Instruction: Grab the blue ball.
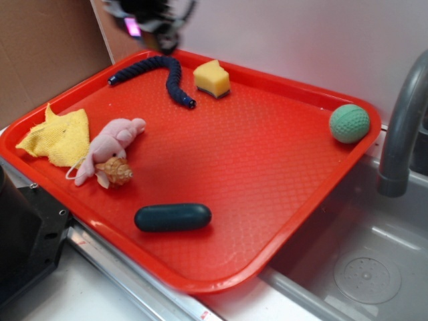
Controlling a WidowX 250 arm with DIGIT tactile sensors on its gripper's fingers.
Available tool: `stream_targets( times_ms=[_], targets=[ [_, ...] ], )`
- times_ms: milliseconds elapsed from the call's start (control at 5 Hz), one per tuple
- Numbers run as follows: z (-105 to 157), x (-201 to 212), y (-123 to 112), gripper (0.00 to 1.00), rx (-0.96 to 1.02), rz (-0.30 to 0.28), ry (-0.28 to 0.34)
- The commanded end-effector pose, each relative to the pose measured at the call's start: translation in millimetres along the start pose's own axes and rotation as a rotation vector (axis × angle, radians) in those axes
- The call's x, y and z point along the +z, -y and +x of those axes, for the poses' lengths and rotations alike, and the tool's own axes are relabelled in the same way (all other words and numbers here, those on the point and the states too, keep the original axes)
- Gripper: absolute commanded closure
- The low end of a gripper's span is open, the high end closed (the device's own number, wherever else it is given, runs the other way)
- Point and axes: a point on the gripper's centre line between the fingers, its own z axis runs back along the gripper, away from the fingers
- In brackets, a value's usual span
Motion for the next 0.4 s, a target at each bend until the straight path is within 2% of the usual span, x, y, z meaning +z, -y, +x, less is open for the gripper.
stream_targets(
  times_ms=[0, 200],
  targets=[
    [2.5, 75.0, -29.9, 1.00, 0.216, -0.034, 0.027],
    [4.8, 82.2, -38.1, 1.00, 0.231, -0.030, 0.072]
  ],
)
